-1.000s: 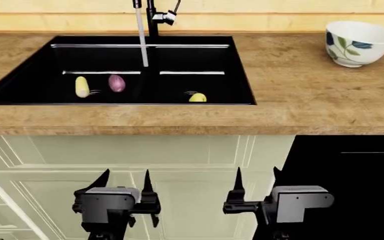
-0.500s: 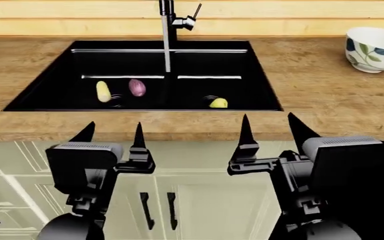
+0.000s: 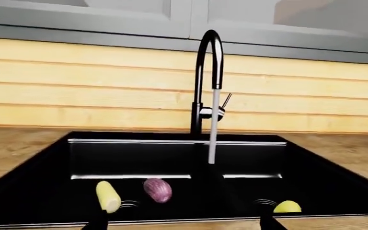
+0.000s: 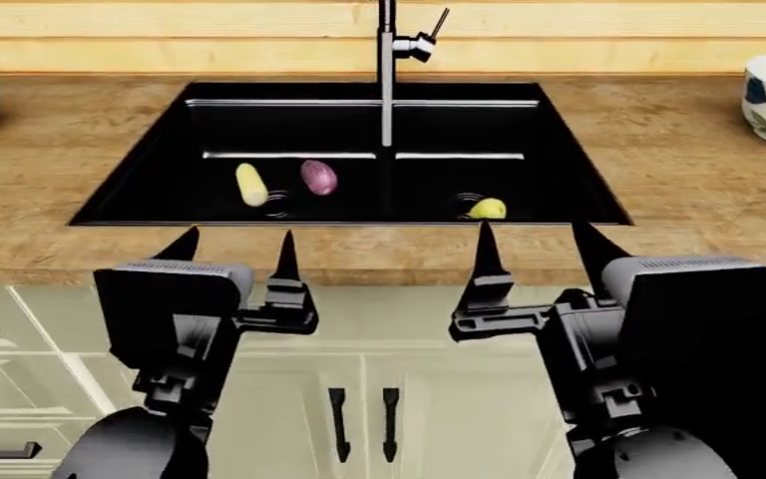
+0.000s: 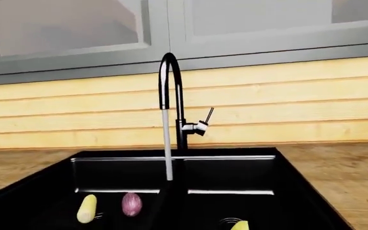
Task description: Pick the pears and eggplants from the sink and place them in one bowl. Place the corn in the other bowl. Then turn off the sink faucet.
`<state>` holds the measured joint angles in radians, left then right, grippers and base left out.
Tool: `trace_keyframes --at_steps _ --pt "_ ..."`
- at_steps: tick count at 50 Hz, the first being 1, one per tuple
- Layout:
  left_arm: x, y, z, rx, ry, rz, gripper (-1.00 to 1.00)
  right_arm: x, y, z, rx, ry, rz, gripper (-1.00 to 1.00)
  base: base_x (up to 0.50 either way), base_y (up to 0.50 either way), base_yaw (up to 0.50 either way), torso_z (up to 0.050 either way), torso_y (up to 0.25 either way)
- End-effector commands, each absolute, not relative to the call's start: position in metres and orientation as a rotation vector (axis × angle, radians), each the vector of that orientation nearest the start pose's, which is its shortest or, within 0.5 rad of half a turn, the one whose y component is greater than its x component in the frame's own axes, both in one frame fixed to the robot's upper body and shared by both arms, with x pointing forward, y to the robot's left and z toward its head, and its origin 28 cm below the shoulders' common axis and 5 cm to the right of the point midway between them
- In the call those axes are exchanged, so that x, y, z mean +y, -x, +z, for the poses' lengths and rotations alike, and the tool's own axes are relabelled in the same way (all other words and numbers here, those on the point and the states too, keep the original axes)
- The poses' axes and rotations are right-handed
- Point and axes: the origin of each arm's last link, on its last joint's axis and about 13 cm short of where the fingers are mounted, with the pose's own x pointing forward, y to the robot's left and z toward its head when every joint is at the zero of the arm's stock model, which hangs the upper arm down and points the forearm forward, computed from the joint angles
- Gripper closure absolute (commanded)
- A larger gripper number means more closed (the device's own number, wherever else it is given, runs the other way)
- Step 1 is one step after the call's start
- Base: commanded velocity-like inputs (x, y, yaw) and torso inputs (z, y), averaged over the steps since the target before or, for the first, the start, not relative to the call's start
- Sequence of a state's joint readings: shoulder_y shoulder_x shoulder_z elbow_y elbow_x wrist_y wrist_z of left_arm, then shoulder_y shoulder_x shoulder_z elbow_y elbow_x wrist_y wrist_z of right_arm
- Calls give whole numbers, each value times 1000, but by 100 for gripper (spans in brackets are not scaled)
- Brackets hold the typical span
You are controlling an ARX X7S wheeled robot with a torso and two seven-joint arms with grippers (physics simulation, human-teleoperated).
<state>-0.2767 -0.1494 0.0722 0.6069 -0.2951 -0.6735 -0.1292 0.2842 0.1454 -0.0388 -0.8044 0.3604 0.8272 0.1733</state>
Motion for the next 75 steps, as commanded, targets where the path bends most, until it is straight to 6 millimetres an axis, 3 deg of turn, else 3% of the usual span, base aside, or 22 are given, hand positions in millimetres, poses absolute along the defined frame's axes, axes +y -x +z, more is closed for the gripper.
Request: trace_keyframes --at_steps 1,5,9,16,36,75 --pt "190 -271 210 -116 171 -166 -100 -87 -254 205 -103 -39 140 -100 0 0 0 0 0" --pt "191 -319 247 -85 237 -108 -100 -87 -305 238 -52 -22 143 -100 0 0 0 0 0" --pt "196 -357 260 -31 222 -33 -100 -92 -350 263 -17 -65 132 -100 0 0 0 0 0" --pt "207 -382 259 21 223 36 -100 -92 -382 273 -39 -89 37 -100 18 0 0 0 0" --pt "231 -387 283 -18 244 162 -100 -116 -375 280 -64 -77 -114 -100 485 0 0 0 0" --pt "243 -383 288 -16 256 190 -100 -123 -368 283 -56 -60 -84 -100 500 -61 0 0 1"
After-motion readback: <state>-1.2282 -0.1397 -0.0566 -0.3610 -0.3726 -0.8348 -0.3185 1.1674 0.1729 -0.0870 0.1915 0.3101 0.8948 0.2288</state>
